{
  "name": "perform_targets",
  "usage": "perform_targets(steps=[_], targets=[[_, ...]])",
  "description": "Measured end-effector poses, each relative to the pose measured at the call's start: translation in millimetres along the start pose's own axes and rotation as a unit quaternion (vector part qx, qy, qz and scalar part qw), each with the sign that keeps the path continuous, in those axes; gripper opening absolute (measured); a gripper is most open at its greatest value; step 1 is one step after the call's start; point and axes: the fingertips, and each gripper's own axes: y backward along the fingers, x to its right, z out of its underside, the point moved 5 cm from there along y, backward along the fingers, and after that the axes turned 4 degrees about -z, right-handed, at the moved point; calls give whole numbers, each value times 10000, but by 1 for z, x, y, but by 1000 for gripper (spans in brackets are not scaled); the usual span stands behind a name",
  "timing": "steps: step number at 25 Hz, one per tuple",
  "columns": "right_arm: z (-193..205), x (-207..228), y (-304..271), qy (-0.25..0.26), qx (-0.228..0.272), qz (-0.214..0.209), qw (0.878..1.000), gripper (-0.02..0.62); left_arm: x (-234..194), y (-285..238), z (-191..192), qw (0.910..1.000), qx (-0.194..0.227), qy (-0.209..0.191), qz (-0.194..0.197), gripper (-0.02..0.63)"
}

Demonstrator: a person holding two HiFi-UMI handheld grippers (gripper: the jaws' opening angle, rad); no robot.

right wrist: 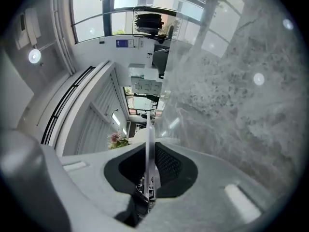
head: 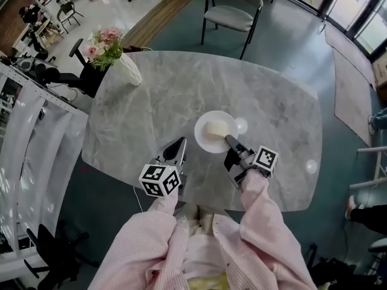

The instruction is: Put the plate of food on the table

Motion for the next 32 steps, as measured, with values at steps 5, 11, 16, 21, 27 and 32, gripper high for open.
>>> perform_targets(steps=[5,11,16,21,27,32], targets=[[-23,13,-15,50,154,168,9997,29,-9,-29,3,9998,-216,-4,-8,-5],[-38,33,-25,87,313,570,9978,29,-8,-60,19,9985,-517,137,142,-5],[-45,46,-34,1,427,943,9946,29,-15,-81,28,9973,-677,219,175,-5],[-47,53,-38,87,429,1184,9920,29,-23,-86,37,9964,-776,323,126,-5],[-50,54,-40,90,498,1466,9879,29,-24,-89,39,9955,-865,319,206,-5],[-52,56,-43,382,400,1782,9824,29,-21,-92,41,9949,-895,252,394,-5]])
